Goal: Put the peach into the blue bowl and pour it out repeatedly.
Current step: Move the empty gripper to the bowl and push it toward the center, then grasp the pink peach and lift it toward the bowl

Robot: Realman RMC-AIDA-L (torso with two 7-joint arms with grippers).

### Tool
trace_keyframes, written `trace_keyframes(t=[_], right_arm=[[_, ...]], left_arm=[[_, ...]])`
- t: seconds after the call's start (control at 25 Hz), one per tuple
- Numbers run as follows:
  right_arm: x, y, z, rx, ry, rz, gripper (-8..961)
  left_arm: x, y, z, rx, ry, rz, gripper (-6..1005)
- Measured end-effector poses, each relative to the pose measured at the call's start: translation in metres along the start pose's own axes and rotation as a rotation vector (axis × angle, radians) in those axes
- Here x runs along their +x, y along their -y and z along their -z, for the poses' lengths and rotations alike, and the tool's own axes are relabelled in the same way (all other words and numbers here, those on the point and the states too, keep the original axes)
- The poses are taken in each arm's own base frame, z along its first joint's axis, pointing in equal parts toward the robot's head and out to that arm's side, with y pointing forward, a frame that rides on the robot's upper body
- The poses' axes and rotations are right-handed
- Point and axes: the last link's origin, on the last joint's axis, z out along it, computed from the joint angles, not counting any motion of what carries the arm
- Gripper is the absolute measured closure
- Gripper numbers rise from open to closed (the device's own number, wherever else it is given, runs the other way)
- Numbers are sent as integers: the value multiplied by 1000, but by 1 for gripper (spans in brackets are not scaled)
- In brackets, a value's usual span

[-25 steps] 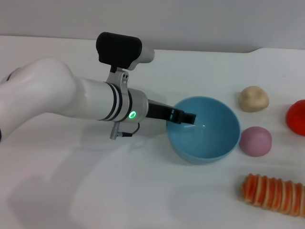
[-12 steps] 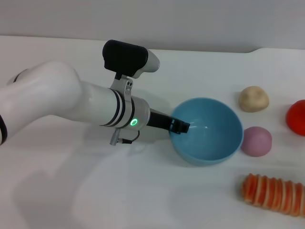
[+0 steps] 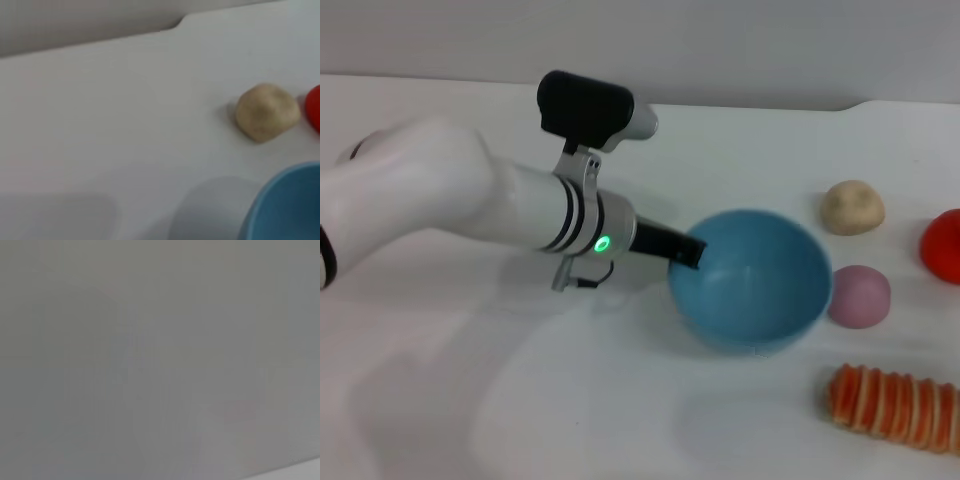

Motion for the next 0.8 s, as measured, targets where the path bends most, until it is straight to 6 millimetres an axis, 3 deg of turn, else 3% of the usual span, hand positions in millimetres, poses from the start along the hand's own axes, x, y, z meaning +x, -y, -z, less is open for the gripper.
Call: trace_keyframes(t=[0.12, 0.2, 0.36, 0.64, 0.8], right_arm=[[-4, -3, -5, -9, 16, -54, 192], [-8, -3, -10, -38, 18, -121, 193], [-25, -3, -26, -178, -33, -189, 194], [-74, 7, -59, -352, -270, -217, 196], [-98, 8, -70, -346, -487, -159, 197]], left_arm=[[9, -1, 1, 2, -4, -28, 950], [26, 0, 5, 24, 7, -95, 965], [46, 6, 10, 64, -3, -134, 993], [69, 19, 21, 107, -73, -109, 1001], [72, 25, 23, 133, -85, -114, 1000]])
